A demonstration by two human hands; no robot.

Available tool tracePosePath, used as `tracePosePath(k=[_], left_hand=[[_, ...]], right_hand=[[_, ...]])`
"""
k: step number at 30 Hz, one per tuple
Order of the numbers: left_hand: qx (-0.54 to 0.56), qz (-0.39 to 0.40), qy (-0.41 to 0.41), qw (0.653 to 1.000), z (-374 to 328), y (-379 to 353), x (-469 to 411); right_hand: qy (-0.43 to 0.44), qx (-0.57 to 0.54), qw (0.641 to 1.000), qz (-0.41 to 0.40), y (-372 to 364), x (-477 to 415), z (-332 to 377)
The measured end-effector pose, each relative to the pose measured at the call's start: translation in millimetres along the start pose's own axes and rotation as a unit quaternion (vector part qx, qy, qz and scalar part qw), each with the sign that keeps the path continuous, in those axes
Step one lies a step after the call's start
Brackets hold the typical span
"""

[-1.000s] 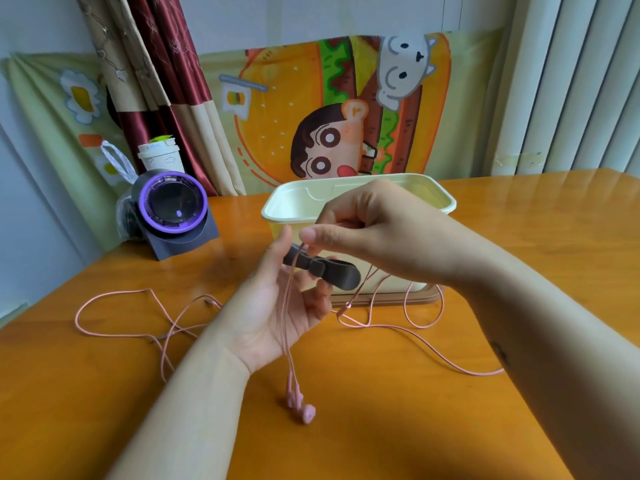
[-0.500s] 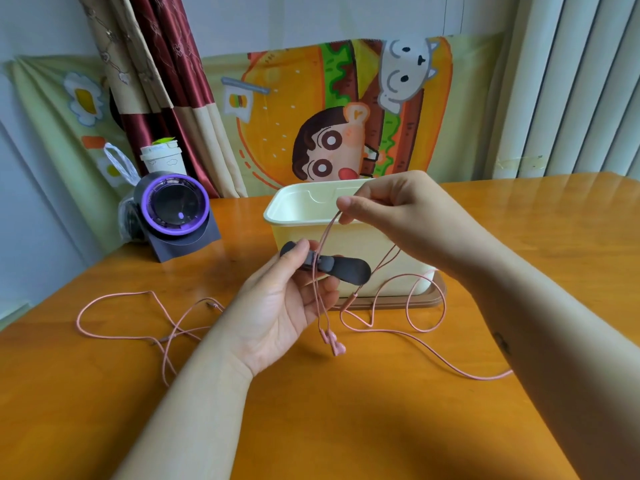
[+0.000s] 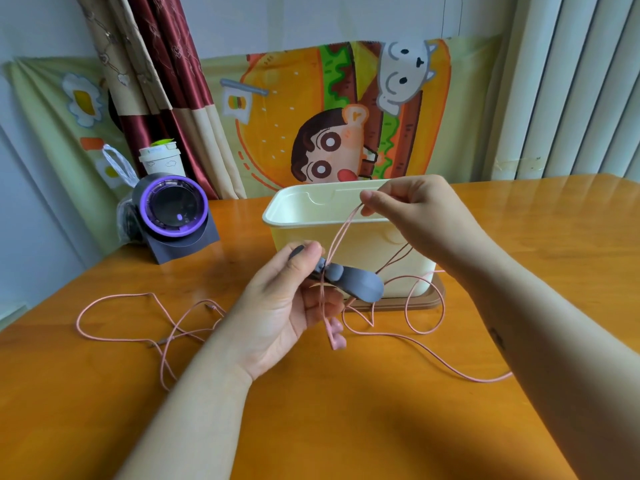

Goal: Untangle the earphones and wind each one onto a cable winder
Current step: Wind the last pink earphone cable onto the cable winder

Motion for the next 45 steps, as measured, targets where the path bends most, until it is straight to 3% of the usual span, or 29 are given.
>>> tracePosePath(k=[8, 17, 20, 28, 33, 38, 41, 43, 45], left_hand=[[0.009, 0.082, 0.010, 0.997, -4.9, -8.4, 7.7], [0.013, 0.098, 0.009, 0.995, -10.2, -11.4, 12.8], [-0.001, 0.089, -0.007, 0.996, -11.7, -8.0, 11.9], [0.041, 0.001, -0.088, 0.995, -24.8, 16.0, 1.9], [0.023, -0.114, -0.074, 0.990, -23.1, 31.2, 5.5], [-0.069, -0.222, -0.121, 0.965, -31.2, 47.2, 10.9], [-0.111, -0.285, -0.161, 0.938, -38.9, 58.9, 18.4], [-0.140, -0.314, -0.199, 0.918, -45.6, 60.2, 23.7], [-0.156, -0.337, -0.231, 0.899, -49.5, 61.3, 27.5]], right_hand=[[-0.013, 0.036, 0.998, -0.045, 6.6, -2.3, -9.6], [-0.002, 0.070, 0.996, -0.048, 3.8, -3.3, -10.7], [-0.005, 0.081, 0.997, -0.013, -5.1, -1.5, -12.4], [-0.073, 0.164, 0.961, 0.209, -72.4, 24.6, -33.5], [-0.091, 0.197, 0.941, 0.260, -92.3, 37.1, -46.9], [-0.053, 0.151, 0.958, 0.236, -83.2, 30.0, -33.8], [0.014, 0.114, 0.985, 0.130, -59.3, 18.2, -3.6], [0.018, 0.027, 0.999, 0.032, -36.6, 15.3, 14.2], [-0.026, -0.099, 0.994, 0.047, -38.0, 19.0, 21.1]])
Point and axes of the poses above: each hand's wrist, its own x-axis away from the middle knuckle, its own y-axis out of the back of the hand, z = x × y, the point moved 9 cm from there along -x, towards the middle knuckle, and after that the axes turned 3 degrees about -x, right-handed, at the moved point
